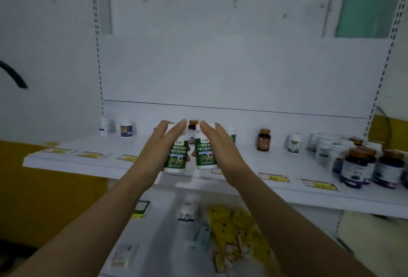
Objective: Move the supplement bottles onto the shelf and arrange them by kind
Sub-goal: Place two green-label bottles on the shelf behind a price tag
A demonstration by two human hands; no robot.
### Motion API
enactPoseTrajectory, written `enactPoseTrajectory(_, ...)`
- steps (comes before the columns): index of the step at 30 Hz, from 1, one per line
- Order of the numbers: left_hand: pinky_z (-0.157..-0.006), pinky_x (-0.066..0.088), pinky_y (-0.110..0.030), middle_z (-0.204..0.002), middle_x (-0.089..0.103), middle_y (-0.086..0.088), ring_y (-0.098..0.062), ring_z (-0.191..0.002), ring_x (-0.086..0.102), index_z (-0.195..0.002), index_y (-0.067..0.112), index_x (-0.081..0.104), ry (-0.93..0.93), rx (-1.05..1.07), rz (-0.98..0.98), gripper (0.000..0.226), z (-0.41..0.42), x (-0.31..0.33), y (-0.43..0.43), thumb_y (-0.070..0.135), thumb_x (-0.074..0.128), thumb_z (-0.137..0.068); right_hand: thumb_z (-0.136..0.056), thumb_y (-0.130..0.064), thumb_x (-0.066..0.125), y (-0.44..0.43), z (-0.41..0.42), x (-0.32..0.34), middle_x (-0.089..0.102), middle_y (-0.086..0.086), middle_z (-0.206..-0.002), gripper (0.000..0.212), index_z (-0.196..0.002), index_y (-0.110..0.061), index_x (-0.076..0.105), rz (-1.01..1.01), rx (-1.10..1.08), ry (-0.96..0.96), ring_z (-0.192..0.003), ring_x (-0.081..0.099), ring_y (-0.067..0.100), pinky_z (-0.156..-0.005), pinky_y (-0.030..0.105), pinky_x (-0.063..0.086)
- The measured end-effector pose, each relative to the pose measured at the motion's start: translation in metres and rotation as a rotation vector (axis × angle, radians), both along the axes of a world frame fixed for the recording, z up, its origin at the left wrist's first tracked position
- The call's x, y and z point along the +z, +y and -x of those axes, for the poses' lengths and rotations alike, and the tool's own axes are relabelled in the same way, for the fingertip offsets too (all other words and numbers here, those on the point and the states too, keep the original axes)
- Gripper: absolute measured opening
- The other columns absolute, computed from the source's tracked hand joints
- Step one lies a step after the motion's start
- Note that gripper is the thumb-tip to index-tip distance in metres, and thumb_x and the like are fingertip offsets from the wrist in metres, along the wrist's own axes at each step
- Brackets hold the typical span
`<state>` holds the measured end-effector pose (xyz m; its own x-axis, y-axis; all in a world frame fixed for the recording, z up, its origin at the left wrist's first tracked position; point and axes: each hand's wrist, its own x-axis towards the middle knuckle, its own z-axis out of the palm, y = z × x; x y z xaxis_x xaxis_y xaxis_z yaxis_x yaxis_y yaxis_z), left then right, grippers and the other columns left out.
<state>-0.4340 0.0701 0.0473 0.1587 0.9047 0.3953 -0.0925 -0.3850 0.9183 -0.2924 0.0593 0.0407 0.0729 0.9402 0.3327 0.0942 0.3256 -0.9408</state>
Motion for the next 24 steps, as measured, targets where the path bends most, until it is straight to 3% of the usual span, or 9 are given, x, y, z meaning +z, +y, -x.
enactPoseTrajectory(2,-0.077,0.058,-0.041,-0.095,0.072,-0.007,-0.023,-0.082,0.071,-0.096,0.023,0.058,0.029,-0.060,0.004,0.026,-0.027,-0.003,0.021,0.048,0.055,-0.087,-0.072,-0.072,0.054,0.011,-0.025,0.002,0.063,-0.001,-0.126,0.060,-0.117,-0.032,0.056,0.014,-0.082,-0.038,-0.117,0.061,0.022,-0.098,0.045,0.050)
enactPoseTrajectory(4,-0.080,0.057,-0.037,-0.100,0.073,-0.004,-0.019,-0.090,0.071,-0.105,0.022,0.060,0.047,-0.114,0.010,0.030,-0.052,-0.006,0.045,0.045,0.055,-0.088,-0.085,-0.061,0.052,0.029,-0.055,0.001,0.069,-0.003,-0.108,0.040,-0.108,-0.028,0.056,0.010,-0.142,-0.068,-0.096,0.069,0.013,-0.078,0.030,0.058)
enactPoseTrajectory(6,-0.087,0.055,-0.039,-0.107,0.070,-0.005,-0.019,-0.097,0.069,-0.109,0.022,0.061,0.058,-0.172,0.022,0.031,-0.075,-0.010,0.071,0.044,0.057,-0.087,-0.093,-0.051,0.048,0.048,-0.084,0.000,0.068,-0.008,-0.091,0.024,-0.099,-0.029,0.054,0.005,-0.190,-0.084,-0.076,0.068,0.003,-0.060,0.017,0.054)
enactPoseTrajectory(11,-0.072,0.048,-0.022,-0.102,0.065,0.002,-0.009,-0.093,0.061,-0.116,0.018,0.057,0.104,-0.240,0.100,0.029,-0.126,-0.015,0.141,0.032,0.056,-0.090,-0.096,-0.042,0.048,0.098,-0.138,0.000,0.058,-0.010,-0.092,0.032,-0.119,-0.021,0.054,0.054,-0.269,-0.096,-0.080,0.058,-0.002,-0.063,0.013,0.047)
enactPoseTrajectory(13,-0.081,0.049,-0.027,-0.109,0.064,-0.003,-0.017,-0.103,0.061,-0.117,0.015,0.057,0.158,-0.246,0.119,0.030,-0.138,-0.019,0.170,0.028,0.058,-0.090,-0.096,-0.041,0.049,0.120,-0.155,-0.001,0.059,-0.011,-0.097,0.032,-0.122,-0.022,0.053,0.095,-0.276,-0.111,-0.084,0.058,-0.002,-0.064,0.013,0.046)
enactPoseTrajectory(16,-0.100,0.047,-0.043,-0.117,0.063,-0.010,-0.026,-0.111,0.059,-0.117,0.012,0.057,0.250,-0.218,0.133,0.032,-0.151,-0.027,0.207,0.027,0.061,-0.089,-0.095,-0.039,0.052,0.149,-0.175,-0.005,0.049,-0.017,-0.095,0.035,-0.126,-0.022,0.051,0.148,-0.307,-0.109,-0.092,0.057,0.006,-0.081,0.022,0.047)
enactPoseTrajectory(19,-0.102,0.046,-0.047,-0.118,0.062,-0.012,-0.028,-0.111,0.059,-0.115,0.006,0.055,0.280,-0.176,0.170,0.034,-0.163,-0.033,0.234,0.024,0.064,-0.087,-0.095,-0.034,0.053,0.175,-0.189,-0.014,0.039,-0.018,-0.089,0.035,-0.124,-0.015,0.050,0.179,-0.350,-0.173,-0.086,0.052,0.002,-0.085,0.025,0.044)
enactPoseTrajectory(22,-0.101,0.046,-0.046,-0.118,0.061,-0.014,-0.029,-0.112,0.058,-0.115,0.003,0.054,0.299,-0.182,0.195,0.034,-0.173,-0.037,0.257,0.021,0.064,-0.087,-0.094,-0.031,0.056,0.200,-0.202,-0.024,0.042,-0.016,-0.091,0.040,-0.128,-0.011,0.052,0.214,-0.375,-0.190,-0.106,0.055,0.016,-0.098,0.032,0.046)
enactPoseTrajectory(24,-0.100,0.047,-0.045,-0.118,0.061,-0.015,-0.030,-0.112,0.058,-0.116,0.003,0.055,0.312,-0.193,0.210,0.034,-0.176,-0.039,0.266,0.020,0.064,-0.088,-0.093,-0.030,0.058,0.213,-0.207,-0.030,0.050,-0.013,-0.096,0.040,-0.129,-0.014,0.053,0.232,-0.389,-0.189,-0.112,0.055,0.019,-0.099,0.034,0.046)
